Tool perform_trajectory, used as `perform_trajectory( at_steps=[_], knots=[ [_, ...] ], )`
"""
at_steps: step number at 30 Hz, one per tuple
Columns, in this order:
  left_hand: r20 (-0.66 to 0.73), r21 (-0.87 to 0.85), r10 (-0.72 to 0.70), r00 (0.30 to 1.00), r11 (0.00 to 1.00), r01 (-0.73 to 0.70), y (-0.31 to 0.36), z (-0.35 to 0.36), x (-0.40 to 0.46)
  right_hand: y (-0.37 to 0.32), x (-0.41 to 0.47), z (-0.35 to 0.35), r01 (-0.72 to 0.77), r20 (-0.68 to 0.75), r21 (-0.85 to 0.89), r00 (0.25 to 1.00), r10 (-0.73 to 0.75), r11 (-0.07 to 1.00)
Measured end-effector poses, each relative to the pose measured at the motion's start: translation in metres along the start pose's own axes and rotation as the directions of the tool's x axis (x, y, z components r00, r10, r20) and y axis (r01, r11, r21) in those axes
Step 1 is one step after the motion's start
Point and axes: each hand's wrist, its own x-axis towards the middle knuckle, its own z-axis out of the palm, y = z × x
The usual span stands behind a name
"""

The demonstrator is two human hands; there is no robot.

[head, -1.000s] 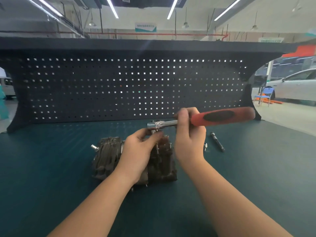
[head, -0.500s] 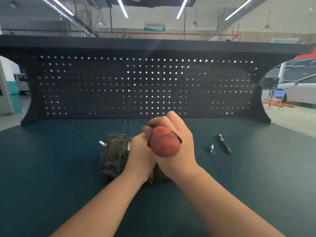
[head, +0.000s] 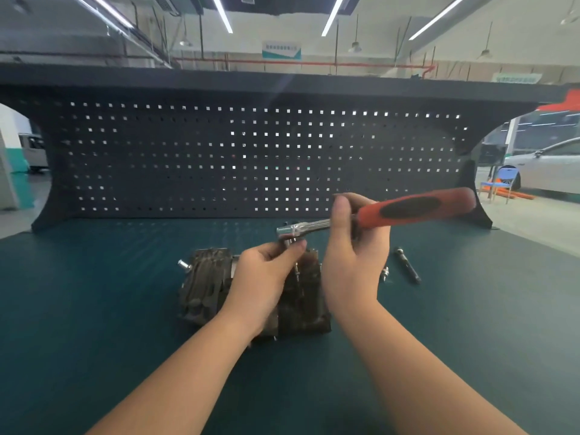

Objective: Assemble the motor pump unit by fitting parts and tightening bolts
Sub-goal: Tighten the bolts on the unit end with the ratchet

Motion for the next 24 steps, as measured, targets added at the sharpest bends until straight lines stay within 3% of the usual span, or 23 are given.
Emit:
perform_trajectory(
  at_steps=[2,3,7,10,11,13,15,17,19,21,23,24],
  knots=[
    [0.003,-0.007,0.017,1.0,1.0,-0.017,0.001,0.0,-0.002,-0.004,-0.007,0.002,0.243,0.114,-0.106,0.966,-0.231,0.964],
    [0.006,-0.008,0.03,1.0,1.0,-0.03,0.001,0.0,-0.003,-0.005,-0.01,0.004,0.297,0.163,-0.14,0.948,-0.274,0.945],
    [-0.035,-0.029,0.046,0.998,0.998,-0.047,0.001,0.0,-0.004,-0.007,-0.01,0.004,0.274,0.262,-0.146,0.937,-0.23,0.951],
    [-0.032,-0.048,0.041,0.999,0.998,-0.042,0.001,0.001,-0.001,0.003,-0.002,-0.002,0.299,0.242,-0.207,0.938,-0.248,0.931],
    [-0.027,-0.042,0.045,0.999,0.998,-0.046,0.001,0.001,0.0,0.009,0.001,-0.004,0.204,0.175,-0.171,0.969,-0.174,0.964],
    [-0.009,-0.008,0.048,0.999,0.999,-0.048,0.0,0.001,0.001,0.016,0.007,-0.007,-0.165,0.004,-0.023,0.986,0.165,0.986],
    [0.005,0.007,0.039,0.999,0.999,-0.039,-0.001,0.0,0.001,0.028,0.013,-0.011,-0.489,-0.022,0.095,0.87,0.493,0.867],
    [0.014,0.013,0.034,0.999,0.999,-0.034,-0.002,-0.001,0.0,0.03,0.015,-0.01,-0.573,0.0,0.103,0.817,0.577,0.813],
    [0.004,0.02,0.043,0.999,0.999,-0.043,-0.001,-0.001,-0.001,0.019,0.011,-0.006,-0.41,-0.017,0.074,0.911,0.412,0.909],
    [-0.012,0.023,0.048,0.999,0.999,-0.048,-0.001,-0.001,-0.003,0.005,0.005,-0.002,-0.12,0.026,-0.009,0.992,0.12,0.993],
    [-0.004,0.027,0.045,0.999,0.999,-0.045,0.001,-0.002,-0.005,-0.002,-0.002,0.0,0.189,0.151,-0.129,0.974,-0.169,0.973],
    [0.005,0.026,0.045,0.999,0.999,-0.045,0.001,-0.002,-0.005,-0.002,-0.006,0.001,0.283,0.21,-0.175,0.947,-0.245,0.943]
  ],
)
